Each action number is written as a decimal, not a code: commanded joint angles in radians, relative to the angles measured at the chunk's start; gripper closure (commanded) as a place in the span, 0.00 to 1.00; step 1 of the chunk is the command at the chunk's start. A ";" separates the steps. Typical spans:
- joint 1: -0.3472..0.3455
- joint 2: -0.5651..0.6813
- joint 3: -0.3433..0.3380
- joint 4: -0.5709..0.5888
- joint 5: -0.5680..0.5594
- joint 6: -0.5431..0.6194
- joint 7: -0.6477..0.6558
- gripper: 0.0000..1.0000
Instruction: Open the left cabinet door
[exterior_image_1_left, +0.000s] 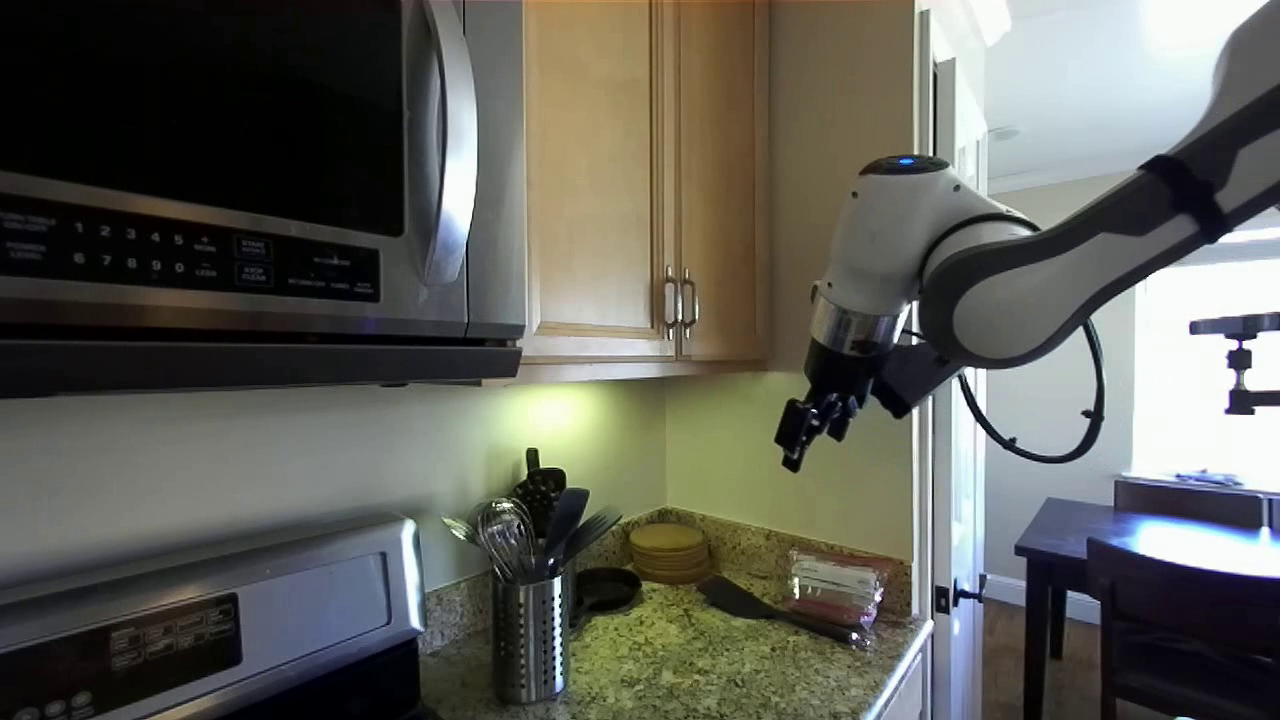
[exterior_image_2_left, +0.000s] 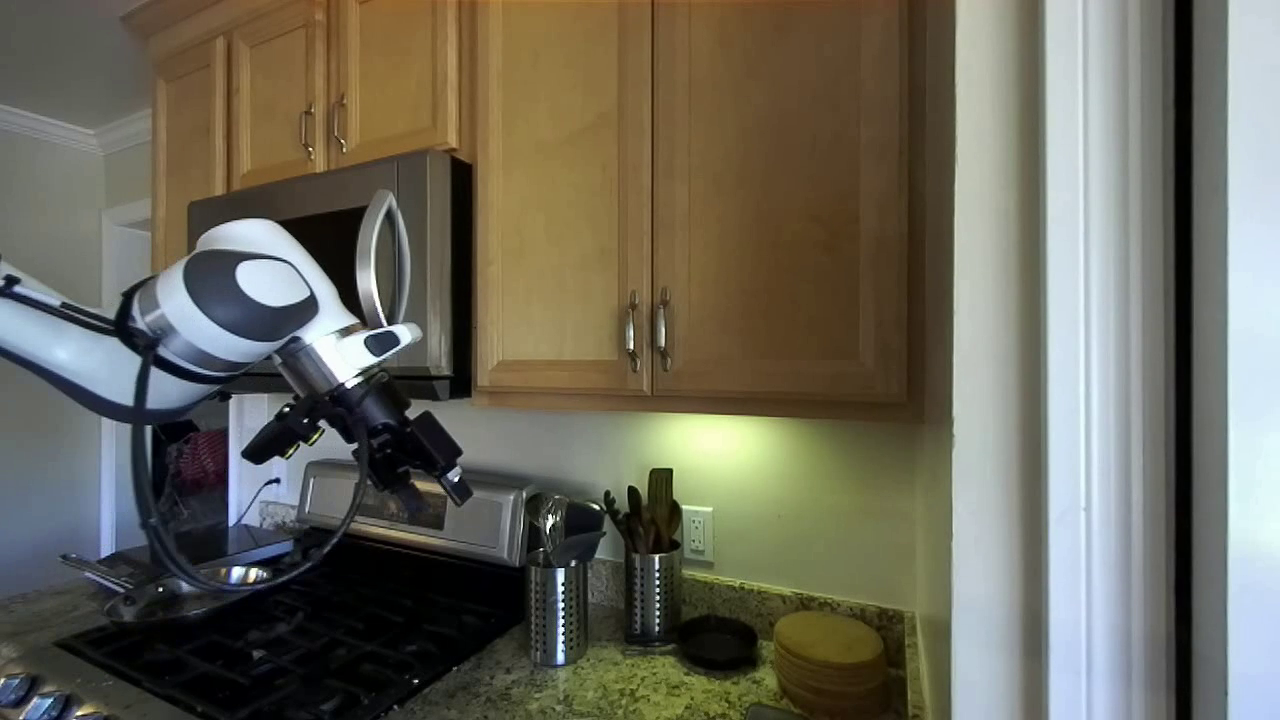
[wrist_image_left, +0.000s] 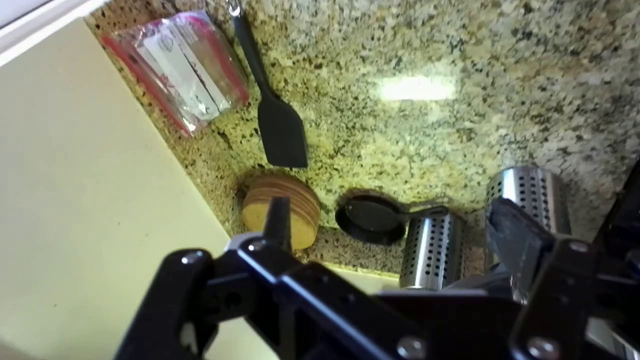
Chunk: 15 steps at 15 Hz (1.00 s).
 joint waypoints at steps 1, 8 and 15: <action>-0.040 0.169 -0.036 0.134 -0.069 0.131 -0.035 0.00; -0.031 0.317 -0.090 0.255 -0.060 0.268 -0.144 0.00; -0.029 0.363 -0.095 0.299 -0.062 0.270 -0.158 0.00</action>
